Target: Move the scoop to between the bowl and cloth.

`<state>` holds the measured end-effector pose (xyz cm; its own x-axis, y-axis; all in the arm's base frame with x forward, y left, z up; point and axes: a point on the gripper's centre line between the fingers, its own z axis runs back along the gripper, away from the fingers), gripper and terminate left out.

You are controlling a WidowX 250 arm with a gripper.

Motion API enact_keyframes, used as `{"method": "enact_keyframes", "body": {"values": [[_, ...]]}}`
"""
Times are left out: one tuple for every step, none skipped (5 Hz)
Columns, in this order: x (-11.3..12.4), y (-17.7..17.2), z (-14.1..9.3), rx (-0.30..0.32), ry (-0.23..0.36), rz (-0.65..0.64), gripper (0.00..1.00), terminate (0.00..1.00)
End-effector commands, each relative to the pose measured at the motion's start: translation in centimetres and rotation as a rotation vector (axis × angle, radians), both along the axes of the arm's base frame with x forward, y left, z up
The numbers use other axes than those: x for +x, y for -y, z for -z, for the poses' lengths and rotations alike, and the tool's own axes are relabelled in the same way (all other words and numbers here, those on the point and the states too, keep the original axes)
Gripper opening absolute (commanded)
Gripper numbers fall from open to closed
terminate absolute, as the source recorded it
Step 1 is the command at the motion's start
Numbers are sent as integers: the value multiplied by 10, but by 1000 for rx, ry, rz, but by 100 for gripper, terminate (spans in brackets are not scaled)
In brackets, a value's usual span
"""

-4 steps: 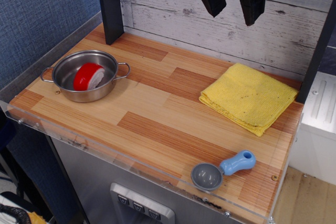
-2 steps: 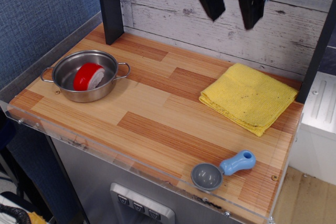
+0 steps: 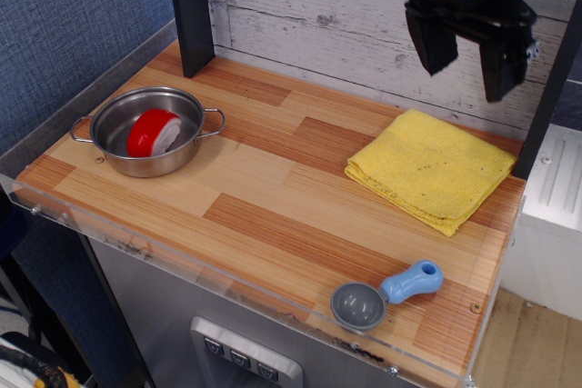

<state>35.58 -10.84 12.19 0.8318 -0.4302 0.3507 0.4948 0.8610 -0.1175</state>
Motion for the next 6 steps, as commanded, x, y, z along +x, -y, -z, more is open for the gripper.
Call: {"method": "enact_keyframes", "body": {"values": [[-44,28,10,18,24,156,100,0],[-73,32,28,-4,13,152,100,0],[-95,38,51,-1,-37,195,100,0],[-108,33,66,22,-74,216,100,0],[-107,28,83,18,-47,166,100,0],[-100,23,90,58,-9,135,100,0]]}}
